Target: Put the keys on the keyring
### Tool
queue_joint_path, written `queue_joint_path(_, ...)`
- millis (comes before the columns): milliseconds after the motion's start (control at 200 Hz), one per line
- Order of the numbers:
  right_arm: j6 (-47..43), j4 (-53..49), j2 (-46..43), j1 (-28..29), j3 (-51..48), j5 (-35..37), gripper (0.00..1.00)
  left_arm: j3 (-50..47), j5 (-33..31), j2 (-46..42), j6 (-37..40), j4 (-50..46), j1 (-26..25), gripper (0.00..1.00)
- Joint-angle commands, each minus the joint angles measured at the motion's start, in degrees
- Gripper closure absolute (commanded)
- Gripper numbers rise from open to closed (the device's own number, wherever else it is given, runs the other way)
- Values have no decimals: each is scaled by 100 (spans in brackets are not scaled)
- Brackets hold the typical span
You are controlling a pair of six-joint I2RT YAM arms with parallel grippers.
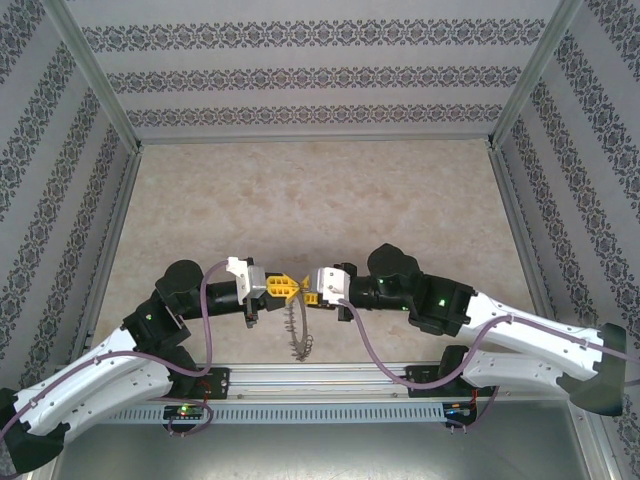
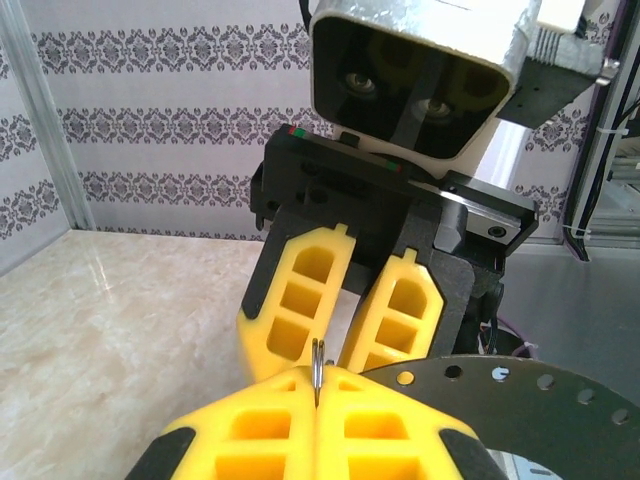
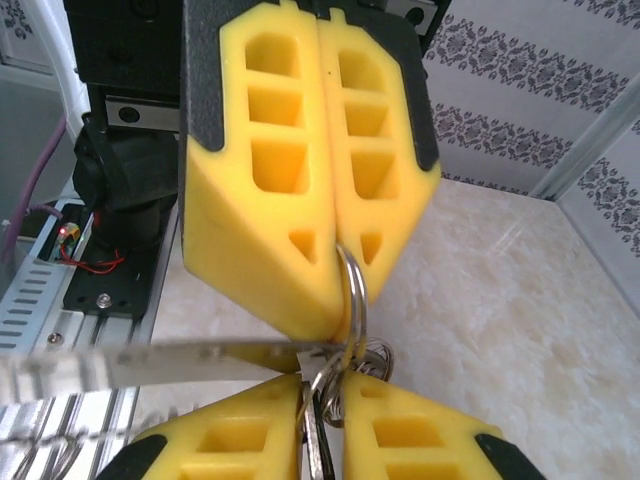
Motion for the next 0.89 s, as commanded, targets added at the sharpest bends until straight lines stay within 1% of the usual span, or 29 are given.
queue_joint_path(0,127,-215,-191,-71,-229,383,85,48,114,-179,-8,546,55,100)
queue_joint_path(175,48,-233,-428,-76,-303,736,91,56,131,-114,-8,541,72,100)
queue_joint_path(320,-63,-256,-443,-69,-212,927,95,110,132,10,45,425,82,100)
queue_joint_path(405,-119,-282,-386,-64,-146,1080,95,158,148,104,79,325,82,100)
queue_joint_path(470,-166,-319,-327,-58,-78,1242,93,178,149,163,113,247,79,100)
queue_joint_path(605,-246,-431,-217,-29,66,1577,92,253,-5,260,245,-43,82,100)
queue_joint_path(709,-286,-508,-130,-20,169,1628,91,342,-116,396,345,-248,76,100)
queue_joint_path(889,-332,-541,30,6,285,1726,96,407,-430,623,411,-482,77,100)
